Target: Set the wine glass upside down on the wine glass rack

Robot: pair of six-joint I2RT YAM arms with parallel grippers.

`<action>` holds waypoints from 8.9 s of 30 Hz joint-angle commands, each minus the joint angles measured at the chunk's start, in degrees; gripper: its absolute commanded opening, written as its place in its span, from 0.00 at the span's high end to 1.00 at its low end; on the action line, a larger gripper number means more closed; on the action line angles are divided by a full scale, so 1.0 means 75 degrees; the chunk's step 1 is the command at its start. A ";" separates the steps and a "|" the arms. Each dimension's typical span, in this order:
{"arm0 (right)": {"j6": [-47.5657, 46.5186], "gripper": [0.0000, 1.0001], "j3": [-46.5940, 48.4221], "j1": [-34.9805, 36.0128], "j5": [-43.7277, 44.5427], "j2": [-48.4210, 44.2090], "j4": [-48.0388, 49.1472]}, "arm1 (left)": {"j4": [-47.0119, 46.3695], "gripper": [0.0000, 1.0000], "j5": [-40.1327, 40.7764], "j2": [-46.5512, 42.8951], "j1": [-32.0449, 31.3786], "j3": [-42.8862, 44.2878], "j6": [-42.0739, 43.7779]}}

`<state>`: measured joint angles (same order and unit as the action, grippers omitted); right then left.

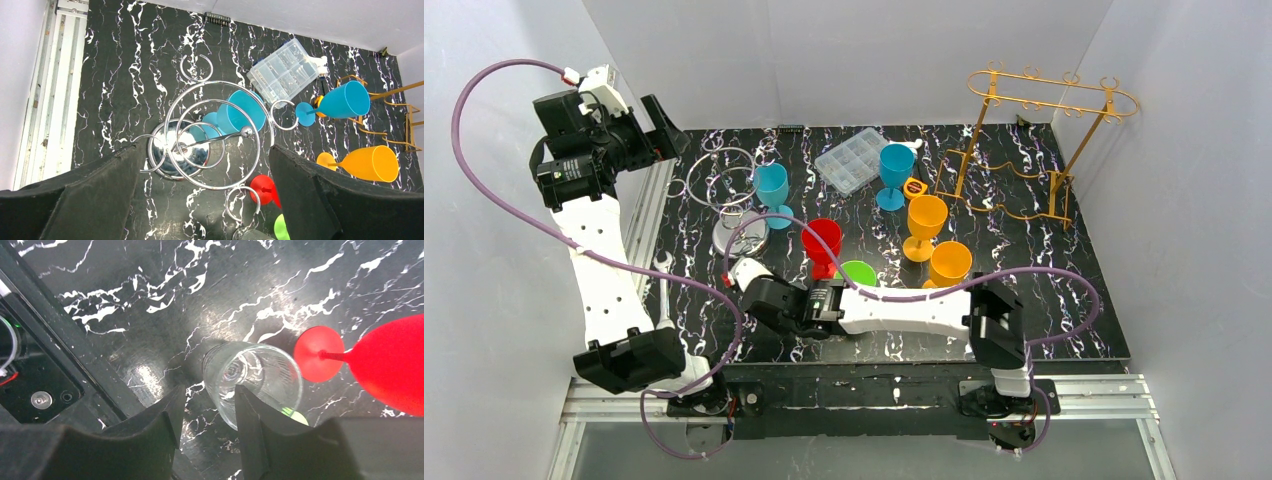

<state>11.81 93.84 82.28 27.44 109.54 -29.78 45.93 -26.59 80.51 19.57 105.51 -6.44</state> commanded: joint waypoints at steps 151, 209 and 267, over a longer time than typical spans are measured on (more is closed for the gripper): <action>0.5884 0.99 -0.4290 -0.4702 -0.2810 -0.1278 1.7626 | -0.1232 0.44 -0.0427 0.0020 -0.1591 -0.1943 0.1263; 0.7293 0.99 -0.4285 -0.5053 -0.2155 -0.0780 1.7637 | -0.5626 1.00 -0.1130 -0.1332 -0.1693 -0.4651 0.1240; -1.6547 0.99 -0.3208 -0.2208 -0.3131 -0.2751 1.4305 | -0.0360 1.00 -0.3258 -0.0013 -0.1650 0.4083 -0.0326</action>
<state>-105.47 70.57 67.48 3.77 90.63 64.12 50.00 -46.26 81.69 7.01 132.18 -6.70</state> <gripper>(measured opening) 0.138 0.056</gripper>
